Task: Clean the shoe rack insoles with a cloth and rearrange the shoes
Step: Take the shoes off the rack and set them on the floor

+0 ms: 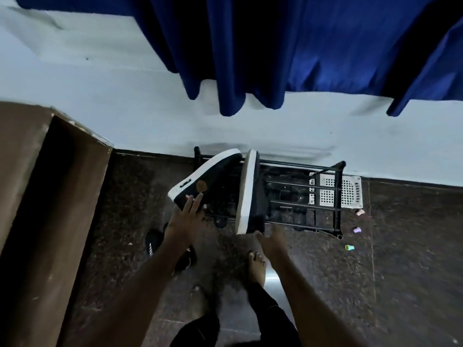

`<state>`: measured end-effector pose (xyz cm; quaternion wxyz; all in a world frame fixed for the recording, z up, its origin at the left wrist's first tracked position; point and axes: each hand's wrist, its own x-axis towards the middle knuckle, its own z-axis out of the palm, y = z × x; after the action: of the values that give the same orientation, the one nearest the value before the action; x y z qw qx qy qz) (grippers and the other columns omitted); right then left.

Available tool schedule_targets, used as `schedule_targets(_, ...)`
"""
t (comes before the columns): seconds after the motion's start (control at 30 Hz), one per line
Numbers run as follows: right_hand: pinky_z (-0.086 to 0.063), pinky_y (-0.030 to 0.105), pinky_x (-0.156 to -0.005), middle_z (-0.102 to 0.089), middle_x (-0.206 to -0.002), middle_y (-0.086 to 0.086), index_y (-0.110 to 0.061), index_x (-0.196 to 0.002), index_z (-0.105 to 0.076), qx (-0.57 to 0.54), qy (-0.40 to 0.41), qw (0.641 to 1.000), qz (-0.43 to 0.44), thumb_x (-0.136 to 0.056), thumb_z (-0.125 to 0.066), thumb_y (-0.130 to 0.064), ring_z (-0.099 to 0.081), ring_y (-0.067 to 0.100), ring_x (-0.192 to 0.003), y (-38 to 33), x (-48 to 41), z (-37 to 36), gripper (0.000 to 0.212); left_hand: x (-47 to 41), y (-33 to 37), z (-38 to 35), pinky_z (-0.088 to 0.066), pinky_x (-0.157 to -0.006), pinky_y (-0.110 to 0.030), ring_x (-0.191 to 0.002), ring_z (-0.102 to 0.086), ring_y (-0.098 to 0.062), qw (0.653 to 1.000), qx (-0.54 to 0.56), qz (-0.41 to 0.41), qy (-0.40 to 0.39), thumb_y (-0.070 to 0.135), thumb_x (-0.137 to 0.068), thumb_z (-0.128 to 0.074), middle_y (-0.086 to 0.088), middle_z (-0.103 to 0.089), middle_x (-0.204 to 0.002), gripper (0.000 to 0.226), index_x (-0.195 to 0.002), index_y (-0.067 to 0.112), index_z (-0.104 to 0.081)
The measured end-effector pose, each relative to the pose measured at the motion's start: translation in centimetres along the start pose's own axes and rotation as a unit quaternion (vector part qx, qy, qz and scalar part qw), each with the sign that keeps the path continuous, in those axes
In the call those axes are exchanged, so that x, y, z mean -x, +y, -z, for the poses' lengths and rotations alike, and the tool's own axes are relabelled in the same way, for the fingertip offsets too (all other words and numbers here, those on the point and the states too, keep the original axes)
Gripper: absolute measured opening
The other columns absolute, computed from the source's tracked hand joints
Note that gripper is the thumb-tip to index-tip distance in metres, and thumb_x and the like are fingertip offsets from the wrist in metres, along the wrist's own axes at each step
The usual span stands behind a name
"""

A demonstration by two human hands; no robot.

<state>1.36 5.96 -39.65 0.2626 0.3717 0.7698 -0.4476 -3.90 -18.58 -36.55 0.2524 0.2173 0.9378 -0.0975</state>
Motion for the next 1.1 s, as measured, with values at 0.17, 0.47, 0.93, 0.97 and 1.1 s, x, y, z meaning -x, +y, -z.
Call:
schedule_targets(0.17, -0.050, 0.027, -0.075, -0.072, -0.097, 0.000, -0.009, -0.103, -0.070, -0.030, -0.022, 0.999, 0.006, -0.079, -0.080, -0.025, -0.067, 0.018, -0.092, 0.5, -4.0, -1.3, 0.031, -2.3, -0.6, -1.9, -0.047, -0.084, -0.066, -0.132, -0.046, -0.046, 0.996, -0.069, 0.027, 0.047, 0.007, -0.084, -0.050, -0.025, -0.039, -0.151, 0.051, -0.132, 0.021, -0.062)
schedule_targets(0.47, -0.050, 0.036, -0.078, -0.067, -0.088, -0.002, -0.023, -0.085, -0.062, 0.165, 0.104, 0.976, 0.096, -0.082, -0.070, -0.043, -0.063, 0.023, -0.086, -0.9, -5.3, -1.8, 0.023, -5.8, -2.0, -3.5, -0.056, -0.069, -0.058, -0.128, -0.047, -0.048, 0.992, -0.034, 0.110, -0.055, 0.000, -0.081, -0.063, -0.024, -0.025, -0.158, 0.066, -0.141, 0.026, -0.052)
schedule_targets(0.93, -0.029, 0.041, -0.108, -0.062, -0.128, 0.006, -0.016, -0.139, -0.033, 0.360, 0.029, 0.931, 0.057, -0.099, -0.046, -0.034, -0.051, 0.025, -0.124, 3.3, -5.1, -4.3, 0.046, -7.3, -5.7, -7.6, -0.035, -0.106, -0.056, -0.147, -0.013, -0.045, 0.961, -0.222, -0.139, 0.090, 0.015, -0.094, -0.060, -0.019, 0.011, -0.163, 0.069, -0.154, 0.026, -0.027)
schedule_targets(0.97, -0.026, 0.044, -0.109, -0.064, -0.125, 0.004, -0.018, -0.139, -0.031, 0.367, 0.029, 0.928, 0.049, -0.098, -0.047, -0.036, -0.052, 0.024, -0.123, 3.3, -4.9, -4.5, 0.048, -7.6, -6.1, -7.8, -0.032, -0.109, -0.056, -0.147, -0.010, -0.045, 0.953, -0.249, -0.148, 0.085, 0.015, -0.095, -0.057, -0.020, 0.015, -0.162, 0.064, -0.152, 0.023, -0.030)
schedule_targets(1.1, -0.020, 0.060, -0.110, -0.065, -0.119, 0.003, -0.019, -0.144, -0.023, 0.383, 0.003, 0.924, 0.002, -0.095, -0.055, -0.026, -0.053, 0.024, -0.122, 2.7, -5.0, -4.9, 0.059, -8.7, -7.0, -6.9, -0.033, -0.108, -0.054, -0.144, -0.017, -0.041, 0.927, -0.303, -0.204, 0.084, 0.008, -0.094, -0.047, -0.022, 0.014, -0.162, 0.035, -0.128, 0.011, -0.056)
